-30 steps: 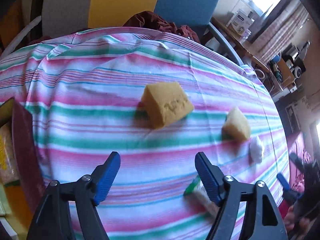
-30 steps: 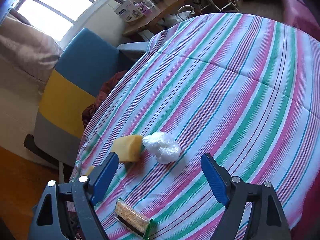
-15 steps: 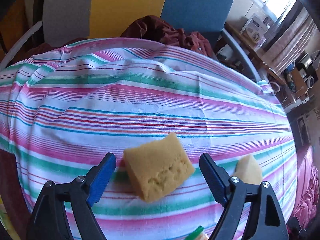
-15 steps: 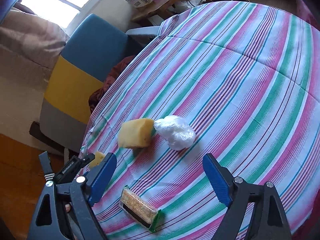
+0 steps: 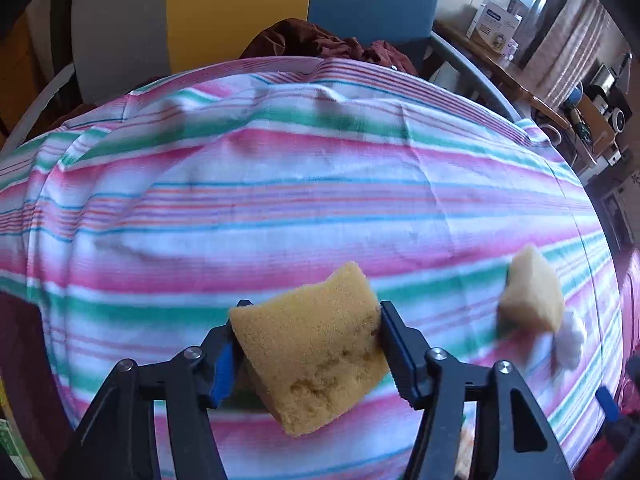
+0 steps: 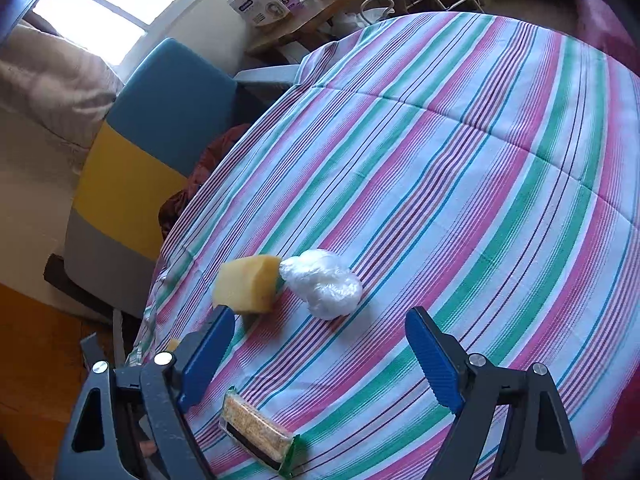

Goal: Organize objects
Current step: 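Grasp the large yellow sponge with the left gripper and lift it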

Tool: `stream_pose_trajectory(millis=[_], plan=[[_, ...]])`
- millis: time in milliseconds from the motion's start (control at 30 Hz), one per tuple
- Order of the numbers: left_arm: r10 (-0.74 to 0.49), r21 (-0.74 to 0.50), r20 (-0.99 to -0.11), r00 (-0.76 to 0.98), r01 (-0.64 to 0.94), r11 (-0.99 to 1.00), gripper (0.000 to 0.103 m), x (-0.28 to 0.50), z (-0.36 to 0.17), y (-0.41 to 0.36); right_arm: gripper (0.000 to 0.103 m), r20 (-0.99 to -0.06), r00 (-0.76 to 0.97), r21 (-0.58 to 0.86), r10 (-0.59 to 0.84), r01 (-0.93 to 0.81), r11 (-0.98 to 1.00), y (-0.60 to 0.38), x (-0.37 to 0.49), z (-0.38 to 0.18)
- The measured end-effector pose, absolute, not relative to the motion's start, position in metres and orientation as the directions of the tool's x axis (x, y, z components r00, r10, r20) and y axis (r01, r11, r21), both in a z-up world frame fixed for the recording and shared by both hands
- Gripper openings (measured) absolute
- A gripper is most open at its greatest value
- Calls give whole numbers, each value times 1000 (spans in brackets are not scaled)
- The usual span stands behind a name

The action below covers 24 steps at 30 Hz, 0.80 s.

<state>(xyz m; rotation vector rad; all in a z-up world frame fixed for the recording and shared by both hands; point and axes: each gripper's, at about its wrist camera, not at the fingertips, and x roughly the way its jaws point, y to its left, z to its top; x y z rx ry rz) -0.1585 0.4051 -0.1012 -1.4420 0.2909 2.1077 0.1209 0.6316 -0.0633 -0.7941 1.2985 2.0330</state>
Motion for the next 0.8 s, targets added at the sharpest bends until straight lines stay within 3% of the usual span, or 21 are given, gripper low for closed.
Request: stream_pose_trajectory(millis=[333,600,800], plan=[[346,-118,-904,-251,-632,-766,62,-78,-97,344,85,-793,-574,467,205,-789,-401,630,110,-67],[387,-39,-865,-318,-727,-685,62,0,-91,317,76,-807,-542,408,235,-799,-441,628,102,-69],[433,-83,-846,-312,-725,-684,62,-5,-97,312,72,-826,-505,358,249,-813,-460,626,97,-74]])
